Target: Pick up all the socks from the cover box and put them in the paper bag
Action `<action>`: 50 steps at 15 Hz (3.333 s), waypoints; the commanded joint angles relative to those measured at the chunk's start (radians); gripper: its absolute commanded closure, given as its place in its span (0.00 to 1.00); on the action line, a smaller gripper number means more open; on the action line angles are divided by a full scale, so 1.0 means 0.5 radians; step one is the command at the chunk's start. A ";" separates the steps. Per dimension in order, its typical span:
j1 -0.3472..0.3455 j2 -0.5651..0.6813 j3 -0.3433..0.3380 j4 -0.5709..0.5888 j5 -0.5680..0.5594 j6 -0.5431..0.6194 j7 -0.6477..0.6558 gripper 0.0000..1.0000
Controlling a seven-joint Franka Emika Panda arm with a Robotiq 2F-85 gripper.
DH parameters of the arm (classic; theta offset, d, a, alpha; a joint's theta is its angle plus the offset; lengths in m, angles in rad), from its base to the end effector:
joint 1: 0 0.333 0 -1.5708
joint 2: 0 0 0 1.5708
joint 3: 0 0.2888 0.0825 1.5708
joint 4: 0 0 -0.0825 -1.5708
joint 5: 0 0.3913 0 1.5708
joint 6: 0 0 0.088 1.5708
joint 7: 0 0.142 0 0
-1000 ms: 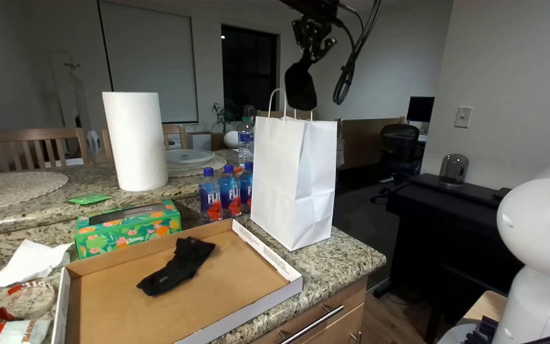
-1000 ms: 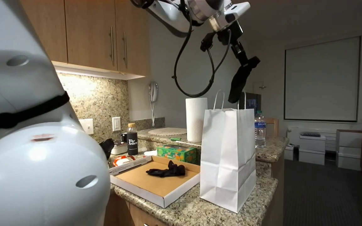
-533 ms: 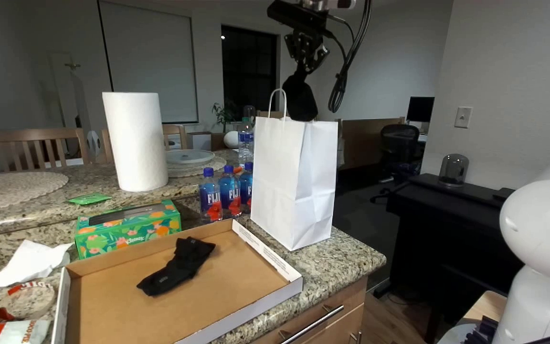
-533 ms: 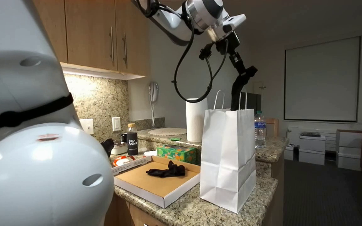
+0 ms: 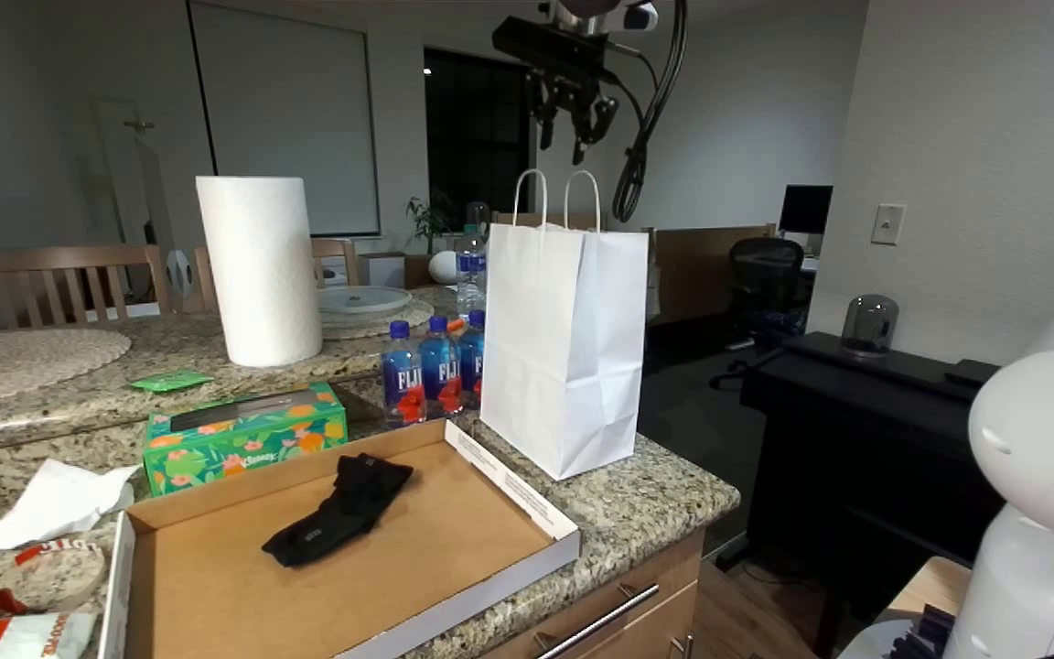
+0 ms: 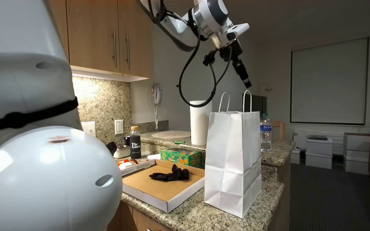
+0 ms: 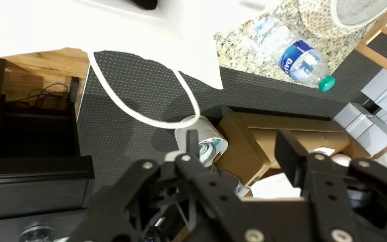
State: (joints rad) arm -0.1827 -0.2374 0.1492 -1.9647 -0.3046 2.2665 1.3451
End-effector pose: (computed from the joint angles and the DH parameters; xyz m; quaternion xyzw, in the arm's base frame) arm 0.5604 -0.0283 0.5783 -0.7752 0.5541 -0.3012 0.0359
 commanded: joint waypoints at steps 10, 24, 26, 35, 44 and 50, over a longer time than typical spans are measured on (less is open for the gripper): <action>0.540 -0.201 -0.079 -0.137 0.897 -0.131 -0.844 0.00; 0.906 0.874 0.238 -0.105 0.767 -0.255 -1.227 0.00; 0.943 1.018 0.201 -0.061 0.654 -0.324 -1.242 0.00; 1.039 1.196 0.057 -0.084 0.593 0.116 -1.167 0.00; 1.085 1.324 -0.089 -0.064 0.555 0.363 -1.096 0.15; 1.090 1.426 -0.129 -0.028 0.592 0.424 -1.093 0.17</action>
State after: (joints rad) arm 0.3561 0.4533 0.0890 -1.9882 -0.0179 2.4562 0.7739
